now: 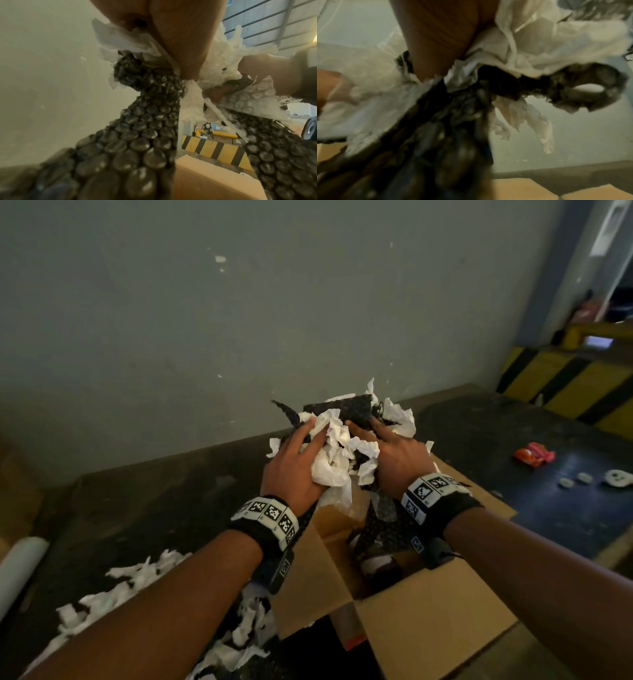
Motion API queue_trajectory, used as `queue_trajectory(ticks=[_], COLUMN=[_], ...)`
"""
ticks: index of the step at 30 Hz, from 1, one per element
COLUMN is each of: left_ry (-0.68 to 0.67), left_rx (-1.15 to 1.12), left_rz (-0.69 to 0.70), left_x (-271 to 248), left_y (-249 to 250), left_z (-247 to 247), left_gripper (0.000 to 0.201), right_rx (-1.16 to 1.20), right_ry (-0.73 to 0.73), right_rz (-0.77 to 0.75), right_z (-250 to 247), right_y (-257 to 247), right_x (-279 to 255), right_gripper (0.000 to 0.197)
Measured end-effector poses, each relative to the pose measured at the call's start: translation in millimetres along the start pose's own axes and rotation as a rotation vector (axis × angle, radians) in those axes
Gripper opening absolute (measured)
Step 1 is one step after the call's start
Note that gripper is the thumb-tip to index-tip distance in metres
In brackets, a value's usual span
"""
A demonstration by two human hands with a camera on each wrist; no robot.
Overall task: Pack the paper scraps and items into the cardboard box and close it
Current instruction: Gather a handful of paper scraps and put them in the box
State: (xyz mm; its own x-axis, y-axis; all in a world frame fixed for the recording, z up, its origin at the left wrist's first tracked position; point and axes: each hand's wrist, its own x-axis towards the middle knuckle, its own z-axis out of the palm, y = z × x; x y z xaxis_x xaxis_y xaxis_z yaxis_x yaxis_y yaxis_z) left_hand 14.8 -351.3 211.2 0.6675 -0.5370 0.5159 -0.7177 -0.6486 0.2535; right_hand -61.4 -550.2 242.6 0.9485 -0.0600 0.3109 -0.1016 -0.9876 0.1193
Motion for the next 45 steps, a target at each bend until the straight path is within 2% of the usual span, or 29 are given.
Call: queue_trajectory(ticks=[7,12,15,18,21,25,29,37,39,43,45], left_ry=[-0.239,-0.420,-0.581,-0.743,-0.810,-0.876,-0.935,-1.138,-1.178,-1.236,-1.259], left_rx=[-0.019,0.035,0.048,0.052,0.069,0.077,0.095,0.064,0.060,0.064,0.021], left_rz=[-0.180,-0.265,-0.364,-0.428,-0.421,-0.454,-0.441,-0.374,-0.395,-0.479,-0.528], left_x=[43.1,44.5,36.3,31.6,33.2,43.2,52.6,53.2,46.8,24.1,12.9], left_y=[45.6,47.6,41.7,34.3,28.3,25.5,26.3,35.0,34.5,27.3,19.8], left_z=[107.8,169.1,198.0,213.4,213.5,204.8,203.5,249.6,271.1,308.8,323.2], left_gripper=[0.099,0.107,0.126,0.146,0.157,0.159,0.159,0.166,0.171,0.177,0.179], right_rx=[-0.020,-0.027,-0.025,-0.013,0.012,0.004,0.009,0.072,0.059,0.093,0.134], right_ry=[-0.202,-0.391,-0.491,-0.588,-0.660,-0.706,-0.718,-1.013,-1.056,-1.146,-1.202], right_rz=[-0.092,-0.205,-0.245,-0.277,-0.299,-0.346,-0.324,-0.256,-0.250,-0.227,-0.236], right_z=[71.8,131.4,167.8,194.4,201.9,193.0,194.0,234.4,249.8,281.4,297.7], right_y=[97.8,125.1,126.9,123.9,122.8,124.8,130.5,119.8,120.4,123.1,125.7], right_x=[25.2,38.1,41.7,43.3,43.5,52.8,62.7,63.5,62.0,57.2,54.5], right_gripper=[0.101,0.119,0.125,0.136,0.144,0.150,0.155,0.164,0.162,0.139,0.140])
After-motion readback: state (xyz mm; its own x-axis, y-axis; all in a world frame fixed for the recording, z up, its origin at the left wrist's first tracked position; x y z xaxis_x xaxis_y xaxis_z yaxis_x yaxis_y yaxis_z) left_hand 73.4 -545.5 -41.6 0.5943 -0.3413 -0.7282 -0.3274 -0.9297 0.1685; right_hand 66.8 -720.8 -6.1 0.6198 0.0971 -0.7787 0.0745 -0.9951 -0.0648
